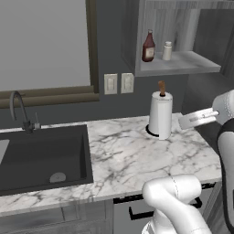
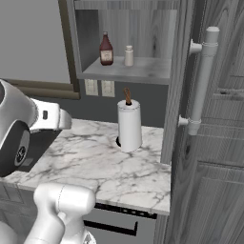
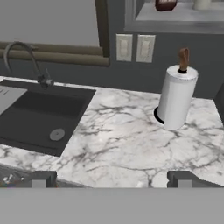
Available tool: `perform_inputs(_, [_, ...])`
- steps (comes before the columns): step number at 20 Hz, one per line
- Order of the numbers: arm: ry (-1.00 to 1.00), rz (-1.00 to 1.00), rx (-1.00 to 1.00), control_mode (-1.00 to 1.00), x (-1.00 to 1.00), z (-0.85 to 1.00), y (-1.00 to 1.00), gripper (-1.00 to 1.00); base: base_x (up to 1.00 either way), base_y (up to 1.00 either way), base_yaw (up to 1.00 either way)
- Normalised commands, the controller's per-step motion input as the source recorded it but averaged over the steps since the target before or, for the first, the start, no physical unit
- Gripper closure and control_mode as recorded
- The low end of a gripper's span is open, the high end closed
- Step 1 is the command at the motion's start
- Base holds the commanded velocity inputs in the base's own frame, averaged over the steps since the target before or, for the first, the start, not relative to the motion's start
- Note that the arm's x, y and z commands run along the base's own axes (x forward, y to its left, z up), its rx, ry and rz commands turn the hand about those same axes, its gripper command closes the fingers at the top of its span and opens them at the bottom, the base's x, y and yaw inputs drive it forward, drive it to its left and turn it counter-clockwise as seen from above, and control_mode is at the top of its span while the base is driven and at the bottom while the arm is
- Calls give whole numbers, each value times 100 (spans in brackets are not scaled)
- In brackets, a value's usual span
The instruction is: Collect the turmeric, ketchup, and shaker from the cabinet and place them next to the stove.
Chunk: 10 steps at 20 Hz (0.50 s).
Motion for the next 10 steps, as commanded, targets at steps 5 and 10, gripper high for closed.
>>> perform_inputs(5, [-2,-15,0,-100,0,23,-58,-100,0,0,0])
perform_inputs(10, [-1,-8,0,-100,0,16,-62,-100,0,0,0])
